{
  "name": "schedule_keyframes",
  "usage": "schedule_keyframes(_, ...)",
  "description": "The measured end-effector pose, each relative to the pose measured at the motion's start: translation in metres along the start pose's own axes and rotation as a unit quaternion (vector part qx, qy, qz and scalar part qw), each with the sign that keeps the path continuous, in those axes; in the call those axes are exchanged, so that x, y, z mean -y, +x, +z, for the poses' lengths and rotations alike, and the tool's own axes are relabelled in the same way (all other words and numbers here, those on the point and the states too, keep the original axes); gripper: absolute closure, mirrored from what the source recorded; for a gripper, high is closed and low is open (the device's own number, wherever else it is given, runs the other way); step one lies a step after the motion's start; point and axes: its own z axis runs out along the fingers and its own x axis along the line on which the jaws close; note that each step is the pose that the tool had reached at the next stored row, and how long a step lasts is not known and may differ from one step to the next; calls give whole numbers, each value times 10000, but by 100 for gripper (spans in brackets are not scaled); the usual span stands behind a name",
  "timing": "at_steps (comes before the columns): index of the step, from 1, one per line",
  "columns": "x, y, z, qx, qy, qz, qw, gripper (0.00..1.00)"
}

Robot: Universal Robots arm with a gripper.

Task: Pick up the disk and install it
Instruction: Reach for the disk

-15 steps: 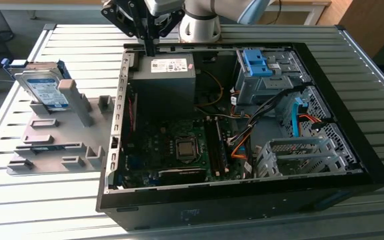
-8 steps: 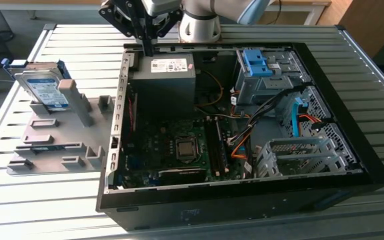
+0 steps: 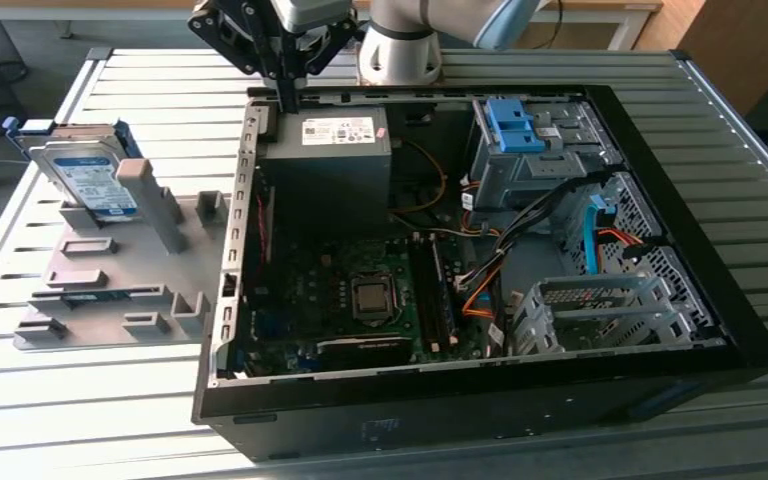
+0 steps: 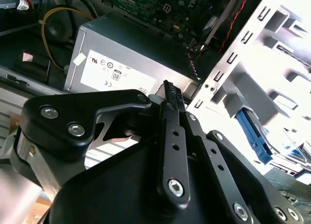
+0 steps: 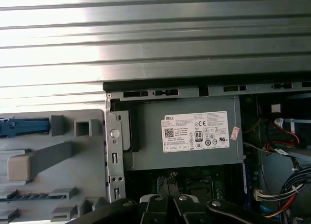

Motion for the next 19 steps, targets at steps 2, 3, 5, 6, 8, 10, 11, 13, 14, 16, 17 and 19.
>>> schedule_keyframes(2,1,17,0,0,0,0,10000,89)
schedule_keyframes(3,2,25,0,0,0,0,10000,89)
schedule_keyframes(5,3,39,0,0,0,0,10000,89)
schedule_keyframes(6,4,47,-1,0,0,0,10000,89)
schedule_keyframes(8,5,62,0,0,0,0,10000,89)
schedule_keyframes(10,5,72,0,0,0,0,10000,89)
schedule_keyframes(11,6,77,0,0,0,0,10000,89)
schedule_keyframes(13,7,90,0,0,0,0,10000,89)
schedule_keyframes(14,7,96,1,0,0,0,10000,89)
schedule_keyframes(16,8,108,1,0,0,0,10000,89)
schedule_keyframes(17,8,113,1,0,0,0,10000,89)
schedule_keyframes(19,10,124,2,0,0,0,10000,89)
